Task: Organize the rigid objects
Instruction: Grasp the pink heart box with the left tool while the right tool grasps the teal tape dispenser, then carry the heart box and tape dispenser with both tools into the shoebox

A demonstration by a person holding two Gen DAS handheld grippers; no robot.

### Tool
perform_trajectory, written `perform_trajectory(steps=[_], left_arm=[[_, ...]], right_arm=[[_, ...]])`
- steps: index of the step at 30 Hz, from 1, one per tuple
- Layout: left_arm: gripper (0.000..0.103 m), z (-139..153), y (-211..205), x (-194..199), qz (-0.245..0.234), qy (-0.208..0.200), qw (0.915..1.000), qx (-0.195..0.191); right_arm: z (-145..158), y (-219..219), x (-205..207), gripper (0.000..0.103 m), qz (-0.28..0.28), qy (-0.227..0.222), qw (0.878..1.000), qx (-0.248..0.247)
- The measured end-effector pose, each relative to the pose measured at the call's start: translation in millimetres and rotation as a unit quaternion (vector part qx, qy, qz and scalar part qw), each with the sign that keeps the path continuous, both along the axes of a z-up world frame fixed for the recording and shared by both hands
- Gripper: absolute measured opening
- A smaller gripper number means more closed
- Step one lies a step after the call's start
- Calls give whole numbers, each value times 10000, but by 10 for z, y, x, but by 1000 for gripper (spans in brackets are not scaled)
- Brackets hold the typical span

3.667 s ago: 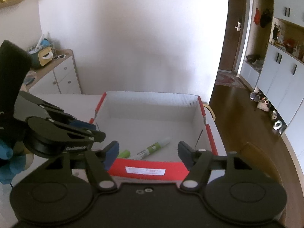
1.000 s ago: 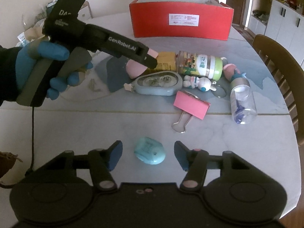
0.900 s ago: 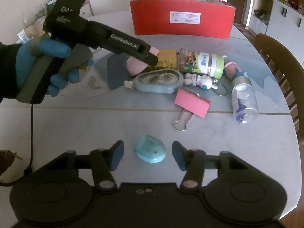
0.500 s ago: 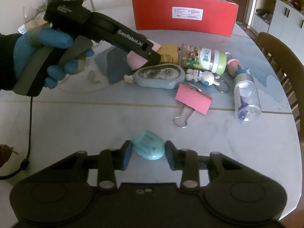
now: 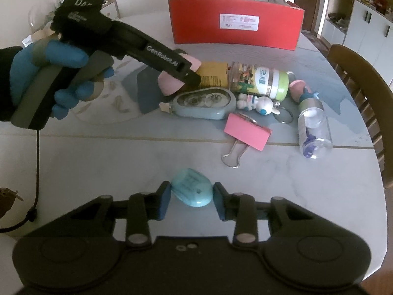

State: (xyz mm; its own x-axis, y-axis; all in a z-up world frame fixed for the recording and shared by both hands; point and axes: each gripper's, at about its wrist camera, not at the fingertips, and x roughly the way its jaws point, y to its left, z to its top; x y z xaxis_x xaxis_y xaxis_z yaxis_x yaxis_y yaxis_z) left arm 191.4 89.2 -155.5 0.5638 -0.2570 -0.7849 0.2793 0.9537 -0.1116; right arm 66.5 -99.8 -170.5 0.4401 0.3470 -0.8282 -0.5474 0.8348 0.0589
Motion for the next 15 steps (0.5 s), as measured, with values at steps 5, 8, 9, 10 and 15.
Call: perform_trajectory(steps=[5, 8, 9, 10, 15], left_arm=[[67, 123, 57, -74, 71, 4, 9999, -76], [67, 229, 84, -119, 115, -14, 9998, -165], [67, 268, 91, -133, 129, -24, 9997, -195], [67, 316, 99, -148, 134, -44, 9996, -229], [67, 508, 101, -178, 131, -115, 9996, -243]], right_arm=[[145, -25, -17, 36, -17, -113, 9999, 105], [263, -33, -4, 36, -37, -207, 9997, 160], [312, -36, 6, 36, -39, -249, 9995, 171], [358, -38, 16, 36, -43, -295, 9994, 183], [607, -55, 120, 36, -88, -505, 9982, 308]])
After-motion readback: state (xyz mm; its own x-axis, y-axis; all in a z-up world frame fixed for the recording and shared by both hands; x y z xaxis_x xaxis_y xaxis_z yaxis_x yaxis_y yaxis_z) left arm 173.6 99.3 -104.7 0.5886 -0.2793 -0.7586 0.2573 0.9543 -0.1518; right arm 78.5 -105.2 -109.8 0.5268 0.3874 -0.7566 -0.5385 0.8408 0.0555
